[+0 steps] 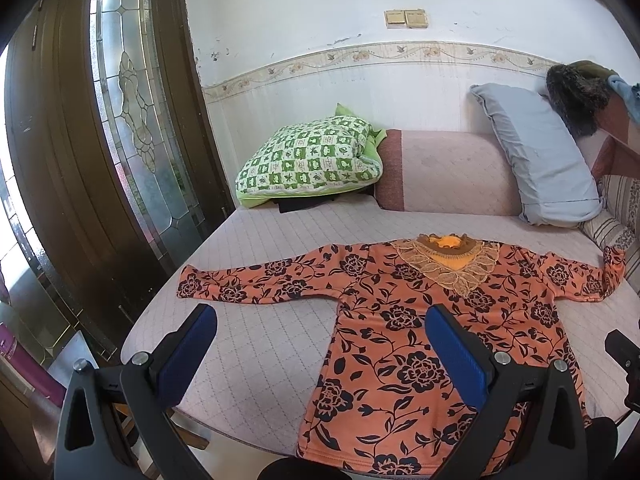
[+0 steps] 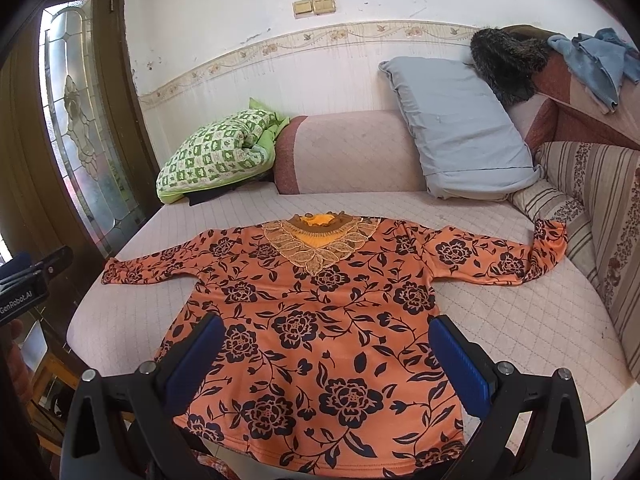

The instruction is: Fold small clothes

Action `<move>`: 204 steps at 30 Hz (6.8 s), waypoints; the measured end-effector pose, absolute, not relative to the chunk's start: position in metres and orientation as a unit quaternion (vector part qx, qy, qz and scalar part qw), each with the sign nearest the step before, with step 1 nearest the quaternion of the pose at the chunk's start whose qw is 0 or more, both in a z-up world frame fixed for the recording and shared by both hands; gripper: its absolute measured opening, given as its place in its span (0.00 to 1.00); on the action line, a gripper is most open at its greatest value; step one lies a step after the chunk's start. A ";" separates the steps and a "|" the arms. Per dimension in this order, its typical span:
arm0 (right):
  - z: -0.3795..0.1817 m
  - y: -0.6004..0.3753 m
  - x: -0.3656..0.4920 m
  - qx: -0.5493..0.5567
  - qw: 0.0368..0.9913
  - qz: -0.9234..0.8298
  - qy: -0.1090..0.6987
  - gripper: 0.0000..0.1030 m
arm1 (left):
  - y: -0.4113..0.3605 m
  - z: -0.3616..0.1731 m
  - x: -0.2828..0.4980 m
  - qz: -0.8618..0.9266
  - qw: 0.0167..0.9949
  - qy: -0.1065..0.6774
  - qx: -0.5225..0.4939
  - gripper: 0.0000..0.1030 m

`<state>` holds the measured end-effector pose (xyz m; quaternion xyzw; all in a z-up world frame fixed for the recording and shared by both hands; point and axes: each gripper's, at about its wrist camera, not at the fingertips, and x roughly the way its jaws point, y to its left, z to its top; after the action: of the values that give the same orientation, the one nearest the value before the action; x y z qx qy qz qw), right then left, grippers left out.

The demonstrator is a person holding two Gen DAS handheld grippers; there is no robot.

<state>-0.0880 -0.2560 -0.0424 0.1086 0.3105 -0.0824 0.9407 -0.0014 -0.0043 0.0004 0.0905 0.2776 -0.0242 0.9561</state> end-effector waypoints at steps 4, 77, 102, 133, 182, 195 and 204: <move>-0.044 -0.258 -0.088 0.112 0.940 -0.083 0.313 1.00 | -0.004 -0.001 -0.002 -0.025 0.956 0.279 0.091 1.00; -0.245 -0.771 0.142 0.216 0.636 -0.583 0.456 0.25 | -0.149 -0.208 0.255 -0.039 0.912 0.395 0.104 1.00; -0.090 -0.486 0.197 0.465 0.841 -0.017 0.276 0.08 | -0.045 -0.170 0.282 0.087 0.938 0.333 0.027 1.00; -0.224 -0.279 0.326 0.389 0.826 0.107 0.394 0.41 | 0.114 -0.184 0.318 0.264 0.876 0.392 -0.092 1.00; -0.307 -0.284 0.212 0.314 0.836 0.155 0.422 0.34 | 0.354 -0.255 0.367 0.254 0.831 0.360 -0.340 0.14; -0.311 -0.290 0.207 0.329 0.837 0.177 0.399 0.34 | 0.251 -0.145 0.348 0.161 0.905 0.286 -0.271 0.14; -0.309 -0.294 0.207 0.342 0.831 0.183 0.400 0.34 | 0.139 -0.095 0.339 0.044 0.935 0.272 -0.221 0.14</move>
<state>0.2069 -0.2938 -0.3095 0.3416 0.3996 0.1835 0.8307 0.3392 0.1391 -0.0950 -0.2213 0.2720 0.0444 0.9355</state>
